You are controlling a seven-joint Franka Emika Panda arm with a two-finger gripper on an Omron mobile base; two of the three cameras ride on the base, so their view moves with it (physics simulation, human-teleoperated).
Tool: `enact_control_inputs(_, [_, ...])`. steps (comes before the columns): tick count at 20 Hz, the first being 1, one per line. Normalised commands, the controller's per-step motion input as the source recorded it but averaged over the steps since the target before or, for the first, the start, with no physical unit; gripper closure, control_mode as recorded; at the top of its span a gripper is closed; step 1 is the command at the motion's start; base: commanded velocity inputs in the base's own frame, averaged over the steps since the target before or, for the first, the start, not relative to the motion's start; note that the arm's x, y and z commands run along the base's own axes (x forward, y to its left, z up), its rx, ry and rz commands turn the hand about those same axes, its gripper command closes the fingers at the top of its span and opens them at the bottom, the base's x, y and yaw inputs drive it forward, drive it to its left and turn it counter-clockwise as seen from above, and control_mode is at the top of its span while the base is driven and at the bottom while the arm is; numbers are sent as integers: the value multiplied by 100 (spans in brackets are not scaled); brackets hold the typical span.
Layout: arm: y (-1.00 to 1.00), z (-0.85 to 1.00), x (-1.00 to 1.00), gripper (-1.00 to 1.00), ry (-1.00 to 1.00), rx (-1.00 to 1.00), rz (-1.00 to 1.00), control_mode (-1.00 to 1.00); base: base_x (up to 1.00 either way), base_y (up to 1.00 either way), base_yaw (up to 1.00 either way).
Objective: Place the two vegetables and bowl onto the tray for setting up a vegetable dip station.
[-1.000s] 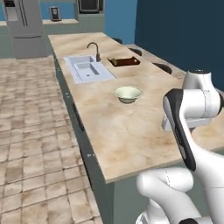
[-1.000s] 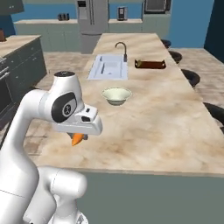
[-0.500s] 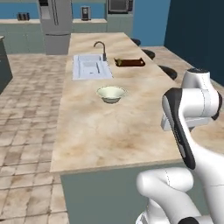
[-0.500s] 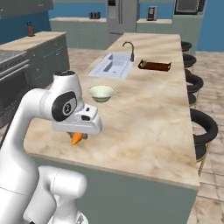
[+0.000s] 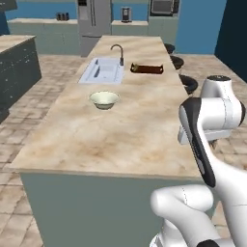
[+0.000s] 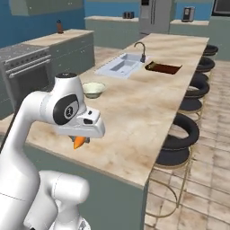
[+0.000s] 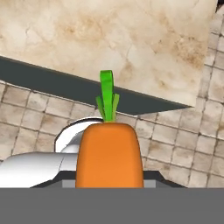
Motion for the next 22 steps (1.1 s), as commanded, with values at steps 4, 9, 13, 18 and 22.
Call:
enact_control_inputs(4, [0, 0, 0, 100, 0, 0, 0, 100, -49, -100, 42])
enact_control_inputs(9, [0, 0, 0, 100, 0, 0, 0, 100, -34, -100, 50])
enact_control_inputs(13, [0, 0, 0, 100, 0, 0, 0, 100, -15, -100, 54])
enact_control_inputs(18, [0, 0, 0, 100, 0, 0, 0, 100, 0, -100, 53])
enact_control_inputs(22, [0, 0, 0, 100, 0, 0, 0, 100, 0, -100, 52])
